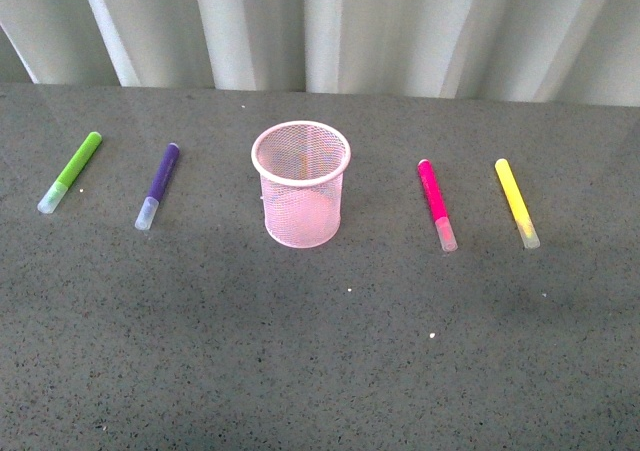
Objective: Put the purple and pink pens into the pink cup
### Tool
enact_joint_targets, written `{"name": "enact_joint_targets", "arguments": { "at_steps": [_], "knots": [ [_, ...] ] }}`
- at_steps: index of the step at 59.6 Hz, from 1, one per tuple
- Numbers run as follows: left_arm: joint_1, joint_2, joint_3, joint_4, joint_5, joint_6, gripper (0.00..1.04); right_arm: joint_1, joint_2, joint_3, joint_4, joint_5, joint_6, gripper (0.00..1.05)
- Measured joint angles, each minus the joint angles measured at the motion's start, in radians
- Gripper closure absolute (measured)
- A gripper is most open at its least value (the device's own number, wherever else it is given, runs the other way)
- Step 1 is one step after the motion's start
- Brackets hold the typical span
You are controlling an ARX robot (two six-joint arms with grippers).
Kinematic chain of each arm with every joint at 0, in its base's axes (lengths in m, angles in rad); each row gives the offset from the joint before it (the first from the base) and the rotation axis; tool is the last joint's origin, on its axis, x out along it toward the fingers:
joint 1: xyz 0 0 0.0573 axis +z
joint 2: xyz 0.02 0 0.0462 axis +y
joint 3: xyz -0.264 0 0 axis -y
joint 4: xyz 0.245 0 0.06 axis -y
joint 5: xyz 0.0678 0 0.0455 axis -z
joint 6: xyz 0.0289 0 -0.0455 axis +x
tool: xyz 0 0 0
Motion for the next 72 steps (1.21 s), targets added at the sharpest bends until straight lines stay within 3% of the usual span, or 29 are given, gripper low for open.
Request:
{"name": "enact_joint_targets", "arguments": {
  "at_steps": [72],
  "knots": [
    [0.000,0.000,0.000,0.000,0.000,0.000,0.07,0.000,0.000,0.000,0.000,0.000,0.000,0.07]
  ]
}}
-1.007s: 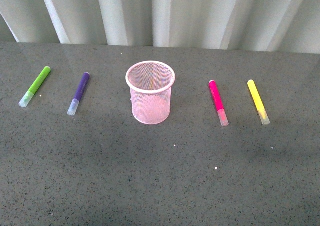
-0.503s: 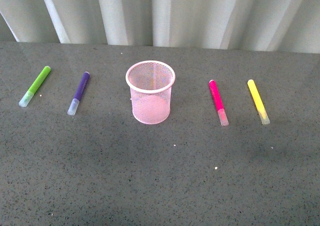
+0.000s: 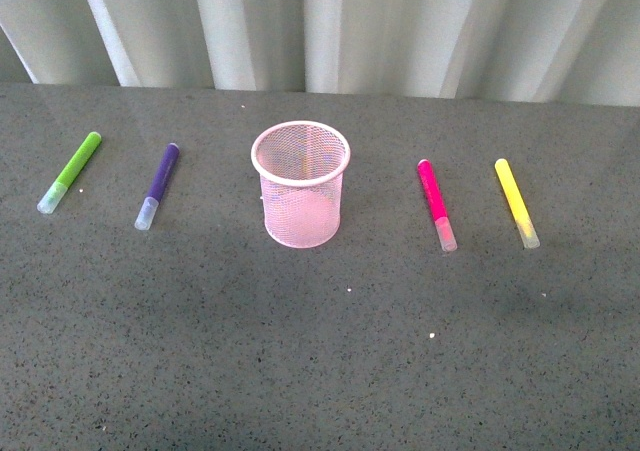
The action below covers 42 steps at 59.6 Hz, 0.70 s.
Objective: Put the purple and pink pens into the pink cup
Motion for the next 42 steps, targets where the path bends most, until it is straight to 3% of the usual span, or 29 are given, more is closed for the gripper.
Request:
{"name": "enact_joint_targets", "arguments": {
  "at_steps": [24,28,32,42],
  "knots": [
    [0.000,0.000,0.000,0.000,-0.001,0.000,0.07,0.000,0.000,0.000,0.000,0.000,0.000,0.07],
    [-0.081,0.144,0.071,-0.091,-0.201,-0.116,0.07,0.000,0.000,0.000,0.000,0.000,0.000,0.07],
    [-0.127,0.304,0.130,0.010,-0.229,-0.168,0.07,0.000,0.000,0.000,0.000,0.000,0.000,0.07],
    [-0.159,0.752,0.333,0.383,-0.156,-0.160,0.07,0.000,0.000,0.000,0.000,0.000,0.000,0.07]
  ]
}}
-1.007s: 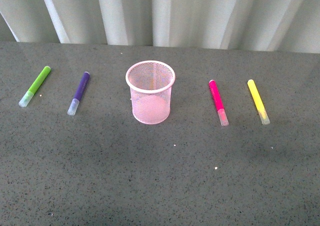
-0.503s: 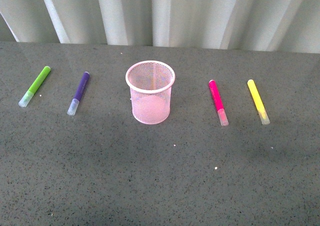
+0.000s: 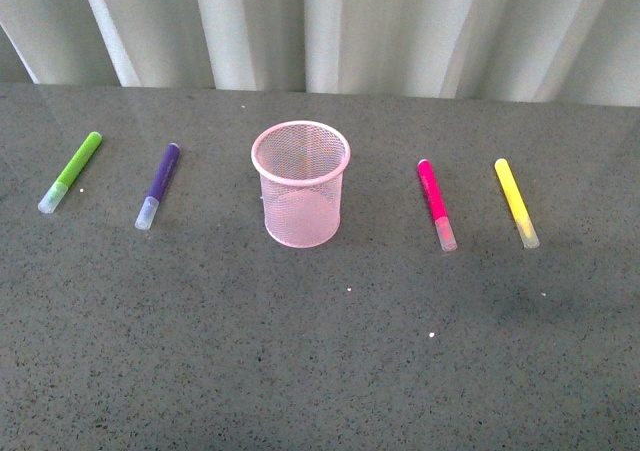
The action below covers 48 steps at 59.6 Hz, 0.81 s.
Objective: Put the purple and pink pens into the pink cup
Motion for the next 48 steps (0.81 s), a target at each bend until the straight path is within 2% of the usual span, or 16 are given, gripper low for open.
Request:
{"name": "enact_joint_targets", "arguments": {
  "at_steps": [6,10,17,25,34,43,48],
  "knots": [
    [0.005,0.281,0.168,0.053,0.076,0.011,0.07,0.000,0.000,0.000,0.000,0.000,0.000,0.07],
    [0.012,0.451,0.279,0.010,0.141,0.014,0.07,0.000,0.000,0.000,0.000,0.000,0.000,0.07],
    [0.018,0.749,0.505,-0.096,0.158,0.034,0.07,0.000,0.000,0.000,0.000,0.000,0.000,0.07],
    [0.021,0.979,0.709,-0.177,0.132,0.101,0.07,0.000,0.000,0.000,0.000,0.000,0.000,0.07],
    [0.038,1.179,0.906,-0.340,0.135,0.125,0.07,0.000,0.000,0.000,0.000,0.000,0.000,0.07],
    [0.051,1.323,1.033,-0.509,0.092,0.130,0.07,0.000,0.000,0.000,0.000,0.000,0.000,0.07],
    [0.055,1.374,1.073,-0.548,0.077,0.130,0.07,0.000,0.000,0.000,0.000,0.000,0.000,0.07]
  ]
}}
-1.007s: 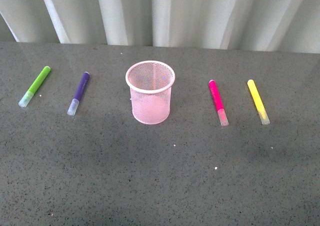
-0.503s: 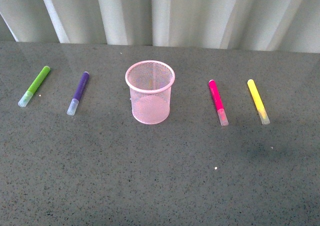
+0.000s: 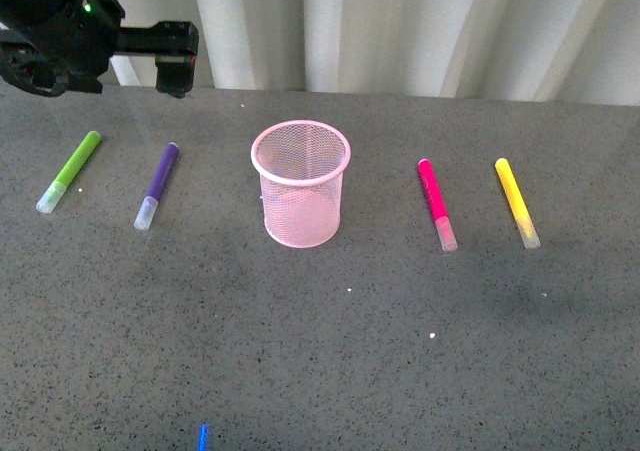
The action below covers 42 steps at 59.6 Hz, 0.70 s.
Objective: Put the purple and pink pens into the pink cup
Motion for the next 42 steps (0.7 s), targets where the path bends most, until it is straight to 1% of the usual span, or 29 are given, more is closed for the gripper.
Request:
{"name": "enact_joint_targets", "arguments": {
  "at_steps": [15,42],
  "knots": [
    [0.005,0.091,0.069,-0.051,-0.023,0.002,0.07,0.000,0.000,0.000,0.000,0.000,0.000,0.07],
    [-0.008,0.197,0.082,-0.050,-0.007,-0.029,0.07,0.000,0.000,0.000,0.000,0.000,0.000,0.07]
  ]
}}
